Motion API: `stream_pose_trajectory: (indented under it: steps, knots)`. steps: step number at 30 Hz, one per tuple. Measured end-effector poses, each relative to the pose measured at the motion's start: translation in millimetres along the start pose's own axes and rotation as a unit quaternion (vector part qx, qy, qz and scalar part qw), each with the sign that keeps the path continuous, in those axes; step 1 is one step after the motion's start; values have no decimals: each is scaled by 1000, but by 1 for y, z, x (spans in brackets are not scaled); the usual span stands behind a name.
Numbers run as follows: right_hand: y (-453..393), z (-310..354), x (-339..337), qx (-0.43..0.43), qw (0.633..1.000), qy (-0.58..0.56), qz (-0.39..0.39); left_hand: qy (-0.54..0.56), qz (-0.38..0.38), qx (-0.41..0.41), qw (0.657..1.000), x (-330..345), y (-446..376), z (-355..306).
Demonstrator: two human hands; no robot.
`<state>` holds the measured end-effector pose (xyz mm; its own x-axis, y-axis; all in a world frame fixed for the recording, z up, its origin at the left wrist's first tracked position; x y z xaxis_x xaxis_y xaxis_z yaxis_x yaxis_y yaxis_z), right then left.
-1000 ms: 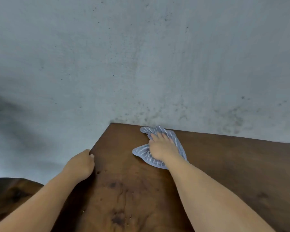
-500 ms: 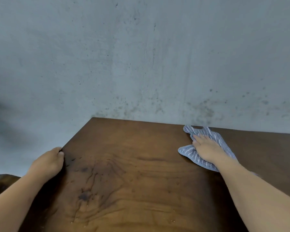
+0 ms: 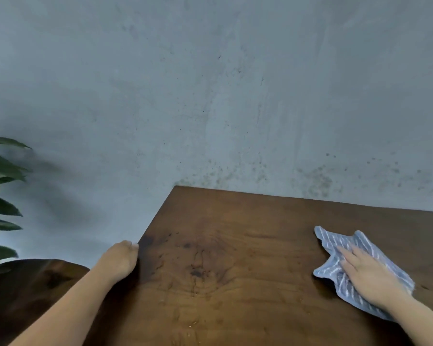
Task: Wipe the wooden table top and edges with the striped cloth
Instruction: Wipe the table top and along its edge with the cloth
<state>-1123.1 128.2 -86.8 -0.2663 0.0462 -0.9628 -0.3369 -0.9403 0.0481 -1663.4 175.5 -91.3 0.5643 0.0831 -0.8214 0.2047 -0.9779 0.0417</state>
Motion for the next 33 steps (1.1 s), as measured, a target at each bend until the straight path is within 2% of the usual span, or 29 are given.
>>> stream_pose_trajectory:
  steps: [2, 4, 6, 9, 14, 16, 18, 20, 23, 26, 27, 28, 30, 31, 33]
  knots:
    - [-10, 11, 13, 10, 1000, 19, -6, 11, 18, -7, 1000, 9, 5, 4]
    - [-22, 36, 30, -7, 996, 84, 1, 9, 12, -12, 1000, 14, 8, 5]
    - [-18, 80, 47, -15, 995, 92, 20, -4, -4, -3, 1000, 14, 11, 1]
    - [5, 180, 65, -49, 996, 65, 24, 3, -17, 4, 1000, 14, 13, 0]
    - [58, 348, 109, -217, 972, 68, 58, -4, -24, 15, 1000, 12, 13, 0]
    - [77, 384, 121, -267, 959, 66, 72, 26, -14, 22, 999, 14, 13, 1]
    - [85, 390, 124, -306, 946, 81, 71, 41, -11, 23, 999, 17, 12, 2]
    - [83, 371, 118, -316, 942, 85, 69, 33, -19, 22, 999, 18, 9, 5]
    - [63, 306, 97, -286, 953, 92, 39, 33, -31, -4, 999, 19, 8, 10]
    - [36, 210, 61, -245, 965, 92, -11, 25, -30, 1, 999, 20, 7, 11]
    - [18, 166, 59, -205, 971, 120, 6, 24, -28, 1, 999, 20, 6, 10]
    - [-11, 113, 62, -190, 966, 174, -20, 23, -29, -2, 999, 20, 6, 10]
    - [-47, 9, 61, -45, 982, 183, 21, 24, -24, -15, 999, 20, 7, 9]
    - [-44, -15, 46, 15, 988, 156, -6, 28, -22, -16, 999, 19, 7, 8]
    - [-10, -18, 22, 171, 982, 73, -43, 25, -19, -20, 999, 17, 8, 6]
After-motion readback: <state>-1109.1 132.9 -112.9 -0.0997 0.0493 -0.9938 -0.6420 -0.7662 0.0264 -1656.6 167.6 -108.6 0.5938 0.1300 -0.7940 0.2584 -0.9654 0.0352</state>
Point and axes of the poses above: each hand's wrist, its own y-axis away from the middle knuckle, its own x-axis out of the palm, z = x × y, the point moved 6 cm from there along -y, towards the middle knuckle, and after that the axes turned 3 degrees about y, right-handed, at the moved point
